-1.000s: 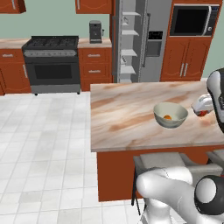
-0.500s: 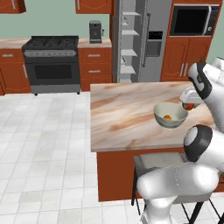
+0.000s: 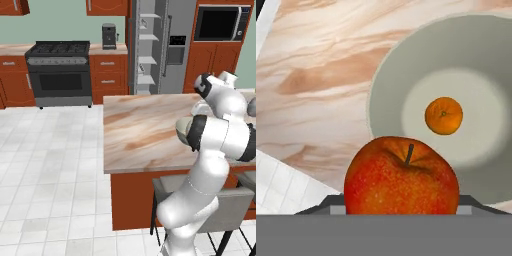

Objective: Retrieve the tangerine and apple from the fridge and place them into the bowl on the dining table.

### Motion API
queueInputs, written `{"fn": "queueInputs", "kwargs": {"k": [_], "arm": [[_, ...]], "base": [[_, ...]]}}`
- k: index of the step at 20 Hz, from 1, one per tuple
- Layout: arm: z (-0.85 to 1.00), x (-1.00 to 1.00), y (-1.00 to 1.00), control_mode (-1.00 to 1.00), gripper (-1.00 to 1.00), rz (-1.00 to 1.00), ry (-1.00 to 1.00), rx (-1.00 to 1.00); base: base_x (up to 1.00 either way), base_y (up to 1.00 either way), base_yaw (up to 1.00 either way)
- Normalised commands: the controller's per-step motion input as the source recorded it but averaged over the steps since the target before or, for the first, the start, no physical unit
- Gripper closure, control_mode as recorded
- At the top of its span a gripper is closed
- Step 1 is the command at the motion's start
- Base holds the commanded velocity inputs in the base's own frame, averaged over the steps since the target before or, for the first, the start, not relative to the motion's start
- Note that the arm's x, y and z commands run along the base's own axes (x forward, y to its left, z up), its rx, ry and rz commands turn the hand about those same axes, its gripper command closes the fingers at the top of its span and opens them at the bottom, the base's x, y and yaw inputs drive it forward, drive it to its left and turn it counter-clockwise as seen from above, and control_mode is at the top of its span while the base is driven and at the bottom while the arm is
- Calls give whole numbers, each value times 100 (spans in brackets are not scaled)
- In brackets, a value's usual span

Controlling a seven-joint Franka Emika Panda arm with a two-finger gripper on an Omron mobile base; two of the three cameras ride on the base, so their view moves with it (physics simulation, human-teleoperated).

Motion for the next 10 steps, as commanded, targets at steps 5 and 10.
{"fn": "queueInputs", "kwargs": {"k": [5, 10], "arm": [[-27, 71, -22, -100, 100, 0, 6, 0], [-28, 61, -32, -100, 100, 0, 6, 0]], "base": [[0, 0, 0], [0, 0, 0]]}}
